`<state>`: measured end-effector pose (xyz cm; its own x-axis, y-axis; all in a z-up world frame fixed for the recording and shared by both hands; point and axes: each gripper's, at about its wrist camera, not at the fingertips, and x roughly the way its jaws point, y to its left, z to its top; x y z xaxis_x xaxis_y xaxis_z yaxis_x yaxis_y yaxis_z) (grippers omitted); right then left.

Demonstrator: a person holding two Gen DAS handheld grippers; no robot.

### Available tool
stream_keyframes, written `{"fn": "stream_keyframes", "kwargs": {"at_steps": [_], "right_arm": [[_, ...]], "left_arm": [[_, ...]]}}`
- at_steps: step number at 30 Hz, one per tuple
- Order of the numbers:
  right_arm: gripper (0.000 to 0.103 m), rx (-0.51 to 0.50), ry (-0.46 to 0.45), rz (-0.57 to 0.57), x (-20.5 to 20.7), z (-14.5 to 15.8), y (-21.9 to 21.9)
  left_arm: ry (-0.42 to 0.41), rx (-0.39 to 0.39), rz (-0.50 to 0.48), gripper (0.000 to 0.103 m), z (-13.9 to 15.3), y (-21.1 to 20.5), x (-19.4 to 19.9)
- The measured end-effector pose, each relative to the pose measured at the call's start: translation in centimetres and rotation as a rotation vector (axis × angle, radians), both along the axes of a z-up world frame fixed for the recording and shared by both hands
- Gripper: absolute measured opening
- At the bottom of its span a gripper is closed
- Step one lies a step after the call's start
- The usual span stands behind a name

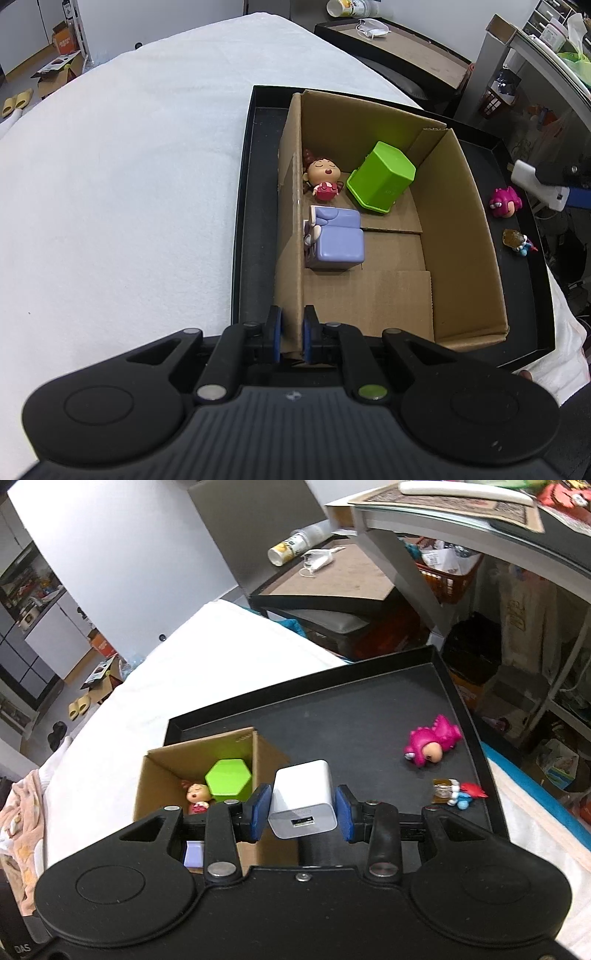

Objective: Organize rigid objects
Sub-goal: 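Carry the white plug into the box and open the right gripper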

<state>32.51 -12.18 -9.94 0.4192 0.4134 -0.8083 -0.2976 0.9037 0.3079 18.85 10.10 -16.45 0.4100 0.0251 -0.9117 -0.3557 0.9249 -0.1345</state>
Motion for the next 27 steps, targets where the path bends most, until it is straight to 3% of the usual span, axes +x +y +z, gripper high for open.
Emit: {"fn": "stream_keyframes", "kwargs": {"at_steps": [15,27], "right_arm": [[0.038,0.0,-0.017,0.073,-1.1,1.2,4.6],[0.038,-0.015,0.0,0.13,-2.0,0.4,7.8]], "left_arm": [[0.006,-0.025,0.002,0.011,-0.1,0.5,0.2],[-0.003,-0.052,0.0,0.012,-0.2,1.0,0.0]]}}
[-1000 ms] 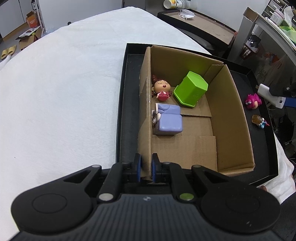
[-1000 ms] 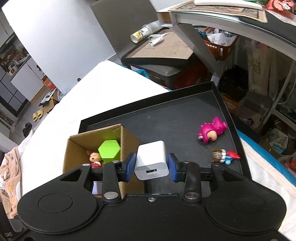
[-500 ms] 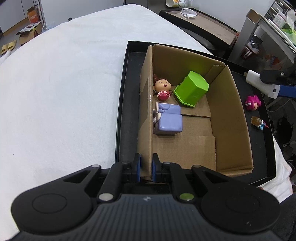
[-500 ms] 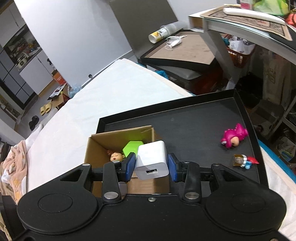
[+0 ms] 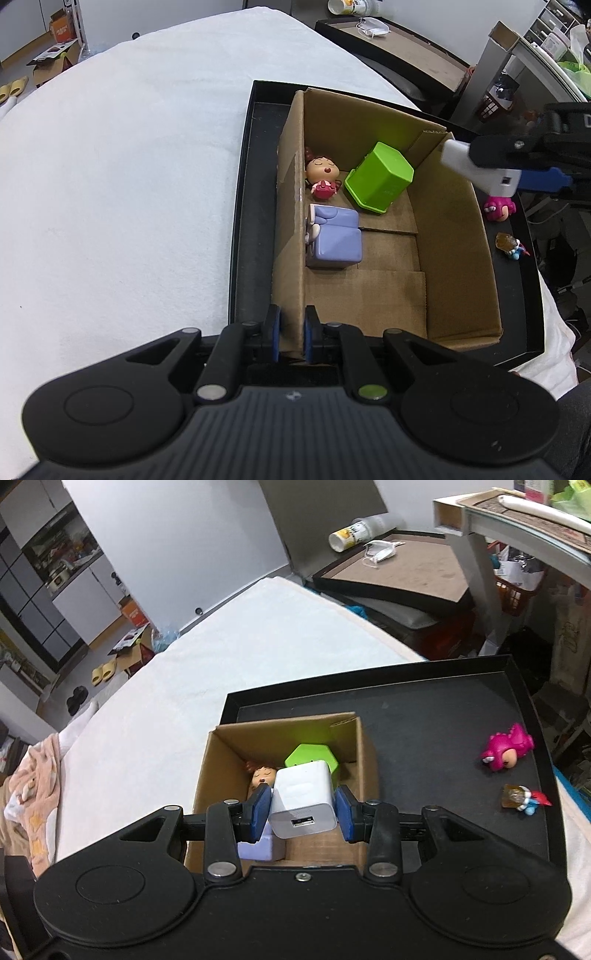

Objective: Organize rigid objects
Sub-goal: 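Carry the white plug into the box and open the right gripper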

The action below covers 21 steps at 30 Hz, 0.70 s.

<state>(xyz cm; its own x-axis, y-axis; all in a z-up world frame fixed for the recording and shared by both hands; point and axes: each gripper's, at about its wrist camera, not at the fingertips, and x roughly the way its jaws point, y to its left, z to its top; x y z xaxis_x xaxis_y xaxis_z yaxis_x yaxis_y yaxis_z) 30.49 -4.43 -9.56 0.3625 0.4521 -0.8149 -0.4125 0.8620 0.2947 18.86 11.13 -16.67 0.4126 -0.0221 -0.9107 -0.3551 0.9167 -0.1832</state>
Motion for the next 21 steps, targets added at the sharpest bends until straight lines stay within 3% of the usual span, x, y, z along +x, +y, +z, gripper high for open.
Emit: {"fn": "stream_keyframes", "kwargs": {"at_steps": [18,20,21], "right_arm": [[0.038,-0.038,0.037,0.041,-0.4,-2.4,3.3],[0.043,-0.035,0.032,0.047,-0.4,-2.6,3.5],[0.051,-0.038,0.042,0.047,-0.3,-2.8,3.5]], "left_arm": [[-0.006,-0.024,-0.001,0.012,-0.2,0.4,0.0],[-0.004,-0.023,-0.003,0.012,-0.2,0.4,0.0],[-0.004,-0.023,-0.001,0.012,-0.2,0.4,0.0]]}}
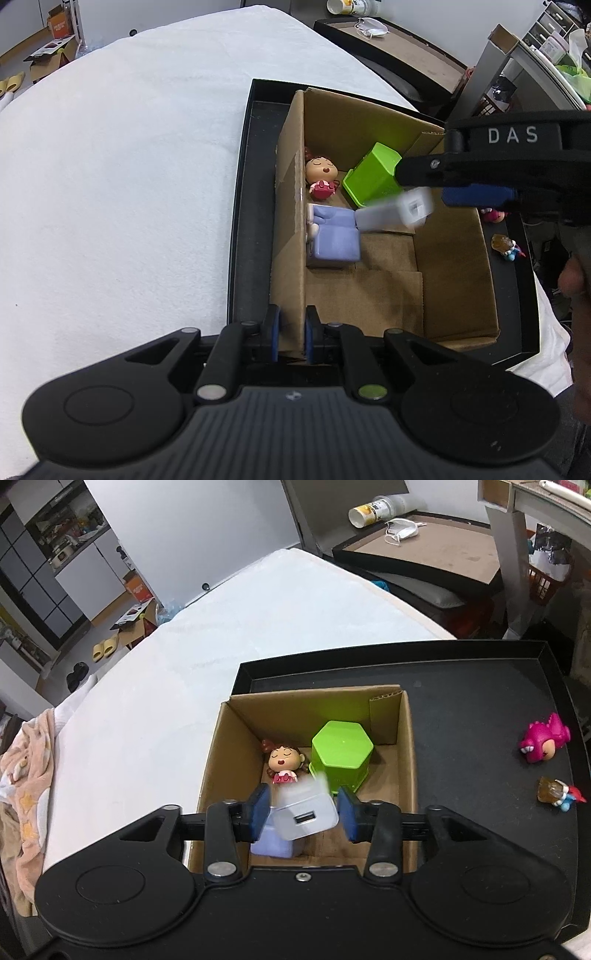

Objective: Organize rigid objects
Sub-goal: 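Carry the white plug into the box and open the right gripper, then move the right gripper back to the red-and-blue figure with clear cup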

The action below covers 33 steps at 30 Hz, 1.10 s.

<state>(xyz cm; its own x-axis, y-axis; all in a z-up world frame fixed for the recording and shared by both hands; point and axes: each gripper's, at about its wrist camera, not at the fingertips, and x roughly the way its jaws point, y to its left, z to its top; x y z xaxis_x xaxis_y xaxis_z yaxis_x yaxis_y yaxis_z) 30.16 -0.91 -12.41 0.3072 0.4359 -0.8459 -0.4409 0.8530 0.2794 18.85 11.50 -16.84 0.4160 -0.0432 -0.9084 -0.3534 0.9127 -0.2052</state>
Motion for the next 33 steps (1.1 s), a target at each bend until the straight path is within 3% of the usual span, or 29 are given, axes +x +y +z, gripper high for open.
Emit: {"fn": "stream_keyframes", "kwargs": {"at_steps": [7,19,33], "right_arm": [[0.052,-0.007,0.016,-0.002,-0.4,0.2,-1.5],[0.058,0.003,-0.038,-0.083,0.5,2.6,-7.5],[0.069,-0.033,-0.043,-0.204,1.9,2.1,-14.5]], "left_arm": [[0.0,-0.006,-0.001,0.013,0.0,0.0,0.0],[-0.004,-0.003,0.003,0.013,0.0,-0.1,-0.1],[-0.005,0.015,-0.002,0.013,0.2,-0.4,-0.2]]}}
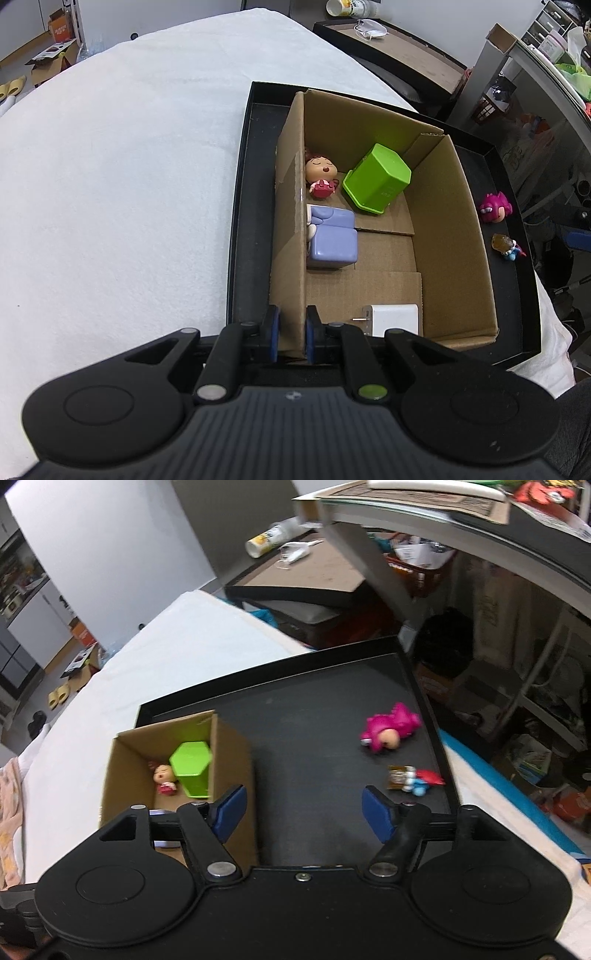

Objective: Organize rigid objects
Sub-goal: 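Move the right gripper back to the red-and-blue figure with clear cup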

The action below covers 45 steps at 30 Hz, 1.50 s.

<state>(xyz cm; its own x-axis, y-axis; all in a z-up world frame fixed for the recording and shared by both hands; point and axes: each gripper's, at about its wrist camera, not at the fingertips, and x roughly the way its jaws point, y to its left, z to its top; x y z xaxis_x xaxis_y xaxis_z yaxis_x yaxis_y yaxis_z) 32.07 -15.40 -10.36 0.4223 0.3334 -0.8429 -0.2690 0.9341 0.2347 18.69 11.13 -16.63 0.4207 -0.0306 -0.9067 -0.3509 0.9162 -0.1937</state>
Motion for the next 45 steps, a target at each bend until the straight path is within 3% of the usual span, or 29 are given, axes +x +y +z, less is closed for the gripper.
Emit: {"fn": "stream_keyframes", "kwargs": {"at_steps": [20,45], "right_arm": [[0.069,0.034,0.052,-0.185,2.3,-3.3,-5.8],[0.069,-0.046,0.116,-0.192,6.1,-9.6,-3.7]], "left_arm": [[0.001,0.015,0.002,0.013,0.1,-0.3,0.0],[0.033,0.033,-0.003,0.013,-0.6,-0.6,0.8]]}}
